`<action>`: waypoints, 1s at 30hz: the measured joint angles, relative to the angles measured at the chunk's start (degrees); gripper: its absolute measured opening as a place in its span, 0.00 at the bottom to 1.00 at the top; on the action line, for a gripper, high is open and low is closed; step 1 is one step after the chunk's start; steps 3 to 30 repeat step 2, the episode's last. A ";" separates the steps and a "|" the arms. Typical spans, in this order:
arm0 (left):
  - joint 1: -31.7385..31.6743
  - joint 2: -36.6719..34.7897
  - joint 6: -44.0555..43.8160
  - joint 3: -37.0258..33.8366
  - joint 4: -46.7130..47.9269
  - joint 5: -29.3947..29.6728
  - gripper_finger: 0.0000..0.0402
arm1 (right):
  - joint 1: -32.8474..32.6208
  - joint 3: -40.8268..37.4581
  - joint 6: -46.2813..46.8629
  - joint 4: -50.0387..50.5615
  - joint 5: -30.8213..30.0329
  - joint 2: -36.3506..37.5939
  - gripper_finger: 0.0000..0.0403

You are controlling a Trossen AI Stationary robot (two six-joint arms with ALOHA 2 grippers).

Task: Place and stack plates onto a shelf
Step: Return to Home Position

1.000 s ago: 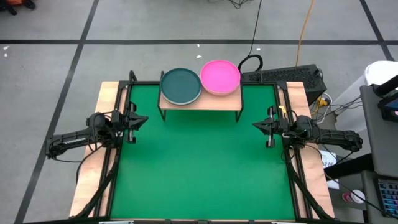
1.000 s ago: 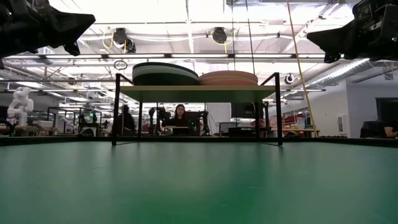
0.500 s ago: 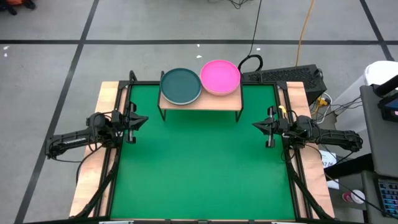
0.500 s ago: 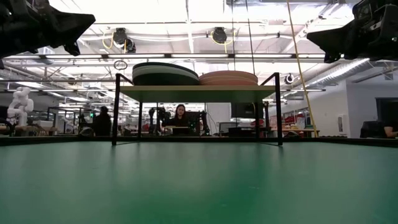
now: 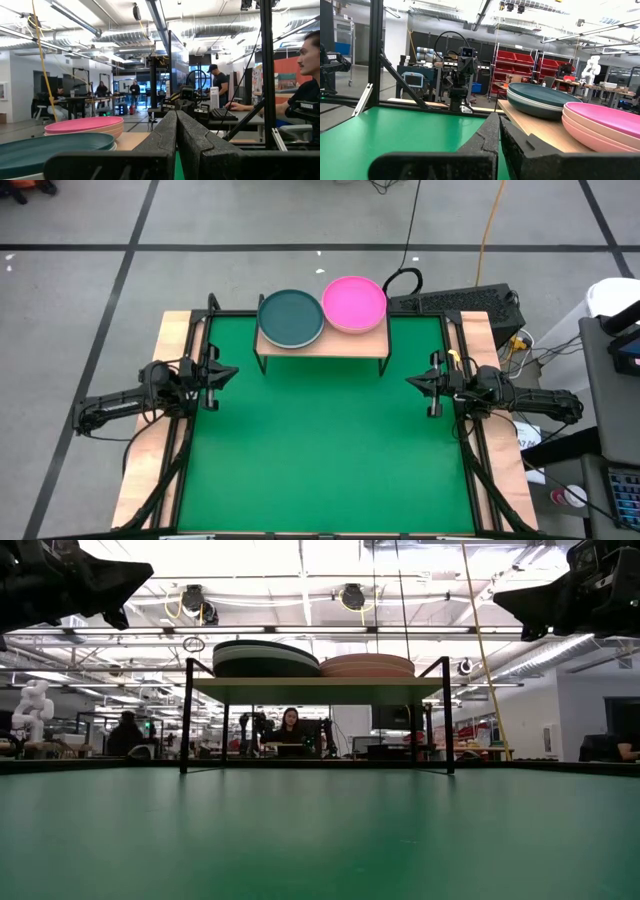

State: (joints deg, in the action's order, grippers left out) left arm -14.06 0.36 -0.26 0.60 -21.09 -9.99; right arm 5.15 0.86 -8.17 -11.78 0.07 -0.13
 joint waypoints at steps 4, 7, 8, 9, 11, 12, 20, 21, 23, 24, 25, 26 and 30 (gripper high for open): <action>0.00 0.00 -0.01 0.00 0.01 0.01 0.04 | -0.01 0.00 -0.01 -0.01 0.00 -0.01 0.00; 0.00 0.00 -0.01 0.00 0.01 0.01 0.04 | -0.01 0.00 -0.01 -0.01 0.00 -0.01 0.00; 0.00 0.00 -0.01 0.00 0.01 0.01 0.04 | -0.01 0.00 -0.01 -0.01 0.00 -0.01 0.00; 0.00 0.00 -0.01 0.00 0.01 0.01 0.04 | -0.01 0.00 -0.01 -0.01 0.00 -0.01 0.00; 0.00 0.00 -0.01 0.00 0.01 0.01 0.04 | -0.01 0.00 -0.01 -0.01 0.00 -0.01 0.00; 0.00 0.00 -0.01 0.00 0.01 0.01 0.04 | -0.01 0.00 -0.01 -0.01 0.00 -0.01 0.00; 0.00 0.00 -0.01 0.00 0.01 0.01 0.04 | -0.01 0.00 -0.01 -0.01 0.00 -0.01 0.00; 0.00 0.00 -0.01 0.00 0.01 0.01 0.04 | -0.01 0.00 -0.01 -0.01 0.00 -0.01 0.00; 0.00 0.00 -0.01 0.00 0.01 0.01 0.04 | -0.01 0.00 -0.01 -0.01 0.00 -0.01 0.00; 0.00 0.00 -0.01 0.00 0.01 0.01 0.04 | -0.01 0.00 -0.01 -0.01 0.00 -0.01 0.00; 0.00 0.00 -0.01 0.00 0.01 0.01 0.04 | -0.01 0.00 -0.01 -0.01 0.00 -0.01 0.00; 0.00 0.00 -0.01 0.00 0.01 0.01 0.04 | -0.01 0.00 -0.01 -0.01 0.00 -0.01 0.00; 0.00 0.00 -0.01 0.00 0.01 0.01 0.04 | -0.01 0.00 -0.01 -0.01 0.00 -0.01 0.00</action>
